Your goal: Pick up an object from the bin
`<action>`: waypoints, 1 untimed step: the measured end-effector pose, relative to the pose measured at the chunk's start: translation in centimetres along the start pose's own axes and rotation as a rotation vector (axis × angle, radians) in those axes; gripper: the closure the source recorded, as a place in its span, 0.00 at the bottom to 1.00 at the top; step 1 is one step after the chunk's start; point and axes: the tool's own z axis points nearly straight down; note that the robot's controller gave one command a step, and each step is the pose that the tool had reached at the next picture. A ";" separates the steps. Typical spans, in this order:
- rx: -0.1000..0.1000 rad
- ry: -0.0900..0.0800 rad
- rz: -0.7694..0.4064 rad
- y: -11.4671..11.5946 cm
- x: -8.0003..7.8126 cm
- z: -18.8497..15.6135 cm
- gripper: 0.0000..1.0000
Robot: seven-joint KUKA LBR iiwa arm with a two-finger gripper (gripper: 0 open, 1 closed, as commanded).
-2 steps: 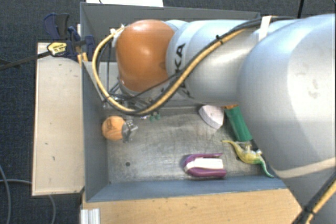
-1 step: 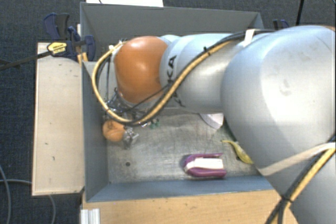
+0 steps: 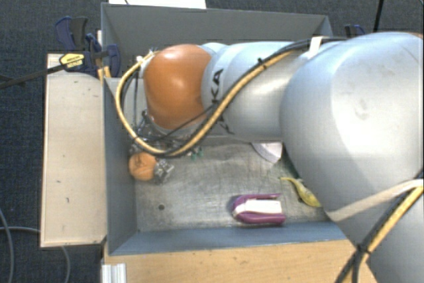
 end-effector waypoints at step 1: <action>0.000 0.000 -0.011 0.0 0.0 0.0 1.00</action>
Offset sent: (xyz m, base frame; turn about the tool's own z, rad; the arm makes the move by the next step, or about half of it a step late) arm -0.0001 0.0000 0.0547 0.0000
